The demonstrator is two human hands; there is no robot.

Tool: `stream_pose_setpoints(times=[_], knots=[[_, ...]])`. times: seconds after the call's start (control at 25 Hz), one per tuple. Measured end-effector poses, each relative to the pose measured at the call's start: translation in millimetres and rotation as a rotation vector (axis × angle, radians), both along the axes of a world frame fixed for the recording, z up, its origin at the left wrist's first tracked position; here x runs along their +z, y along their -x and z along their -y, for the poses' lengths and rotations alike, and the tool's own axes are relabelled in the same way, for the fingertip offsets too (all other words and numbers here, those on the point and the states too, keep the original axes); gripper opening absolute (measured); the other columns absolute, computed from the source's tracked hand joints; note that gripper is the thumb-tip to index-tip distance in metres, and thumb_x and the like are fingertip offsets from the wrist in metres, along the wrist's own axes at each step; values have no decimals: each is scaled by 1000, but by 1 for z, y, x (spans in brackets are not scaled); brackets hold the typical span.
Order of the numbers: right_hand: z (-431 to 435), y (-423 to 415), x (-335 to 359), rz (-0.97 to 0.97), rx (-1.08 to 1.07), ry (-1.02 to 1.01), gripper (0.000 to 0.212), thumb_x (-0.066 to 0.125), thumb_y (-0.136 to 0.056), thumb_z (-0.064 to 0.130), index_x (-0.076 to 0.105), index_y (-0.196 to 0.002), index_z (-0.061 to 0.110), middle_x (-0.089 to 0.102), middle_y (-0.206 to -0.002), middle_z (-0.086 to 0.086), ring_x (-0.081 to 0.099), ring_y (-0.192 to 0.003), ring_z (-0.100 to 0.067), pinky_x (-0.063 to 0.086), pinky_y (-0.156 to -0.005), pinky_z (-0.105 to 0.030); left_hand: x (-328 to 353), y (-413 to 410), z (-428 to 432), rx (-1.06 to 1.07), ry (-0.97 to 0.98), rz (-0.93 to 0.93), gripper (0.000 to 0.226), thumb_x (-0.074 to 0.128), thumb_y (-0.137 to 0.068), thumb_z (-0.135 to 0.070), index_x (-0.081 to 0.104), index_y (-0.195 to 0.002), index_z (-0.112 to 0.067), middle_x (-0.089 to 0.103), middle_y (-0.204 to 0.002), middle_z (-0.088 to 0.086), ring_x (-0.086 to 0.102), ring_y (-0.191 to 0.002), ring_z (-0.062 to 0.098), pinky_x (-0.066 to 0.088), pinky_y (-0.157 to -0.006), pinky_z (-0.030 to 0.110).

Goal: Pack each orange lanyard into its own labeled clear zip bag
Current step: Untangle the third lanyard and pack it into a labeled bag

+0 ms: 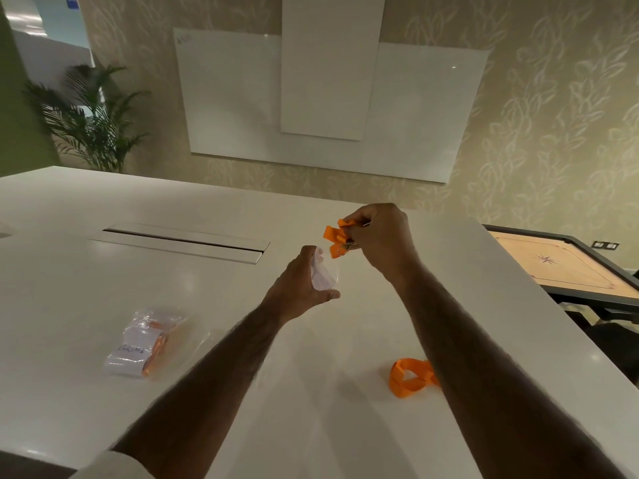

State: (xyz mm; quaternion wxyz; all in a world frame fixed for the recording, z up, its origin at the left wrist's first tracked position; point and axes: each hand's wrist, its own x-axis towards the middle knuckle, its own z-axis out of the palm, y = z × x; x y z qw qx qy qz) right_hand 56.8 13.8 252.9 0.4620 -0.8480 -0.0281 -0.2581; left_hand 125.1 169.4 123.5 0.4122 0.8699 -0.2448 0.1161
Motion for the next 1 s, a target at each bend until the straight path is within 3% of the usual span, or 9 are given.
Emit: stream_pose_setpoints(times=[0.2,0.32,0.52,0.72,0.8,1.0], knots=[[2,1,9,-103,48,-41,4,75,-85,3,77,-86,6,72,-80,-1,74,-69,-17,62,-67,-28,6,2,2,-2,-10,-21,89,90,-67,-48,34,-130,-23,53,-132,0,55,-112,15,49,-90,28],[-2,-2,-3,-102,-48,89,10,70,-85,0,78,-83,6,70,-75,2,71,-69,-12,58,-63,-22,11,5,5,-18,1,-18,90,90,-67,-46,35,-133,-21,56,-131,-1,59,-112,17,53,-92,31],[-11,-4,-27,-115,-92,431,13,64,-89,7,76,-84,5,73,-81,-8,67,-70,-19,56,-65,-29,17,7,9,-46,-21,24,84,86,-60,-54,38,-122,-23,60,-114,-3,64,-98,15,59,-87,41],[-14,-7,-29,-207,-81,574,11,64,-86,9,75,-85,7,71,-78,-6,65,-70,-20,51,-62,-27,17,6,10,-30,-113,65,81,86,-65,-51,42,-125,-19,57,-120,-2,63,-101,16,58,-87,43],[-14,-10,-28,-263,-90,633,10,64,-87,10,68,-78,7,62,-68,-1,61,-67,-19,45,-58,-24,15,8,11,-29,-154,86,82,85,-66,-52,41,-127,-19,56,-124,0,62,-105,17,58,-88,42],[-20,-16,-32,-333,-157,681,36,63,-89,14,41,-62,16,45,-61,3,50,-59,-16,39,-58,-25,13,14,16,-46,-146,54,78,84,-69,-51,41,-129,-24,56,-127,-4,59,-110,17,57,-86,40]])
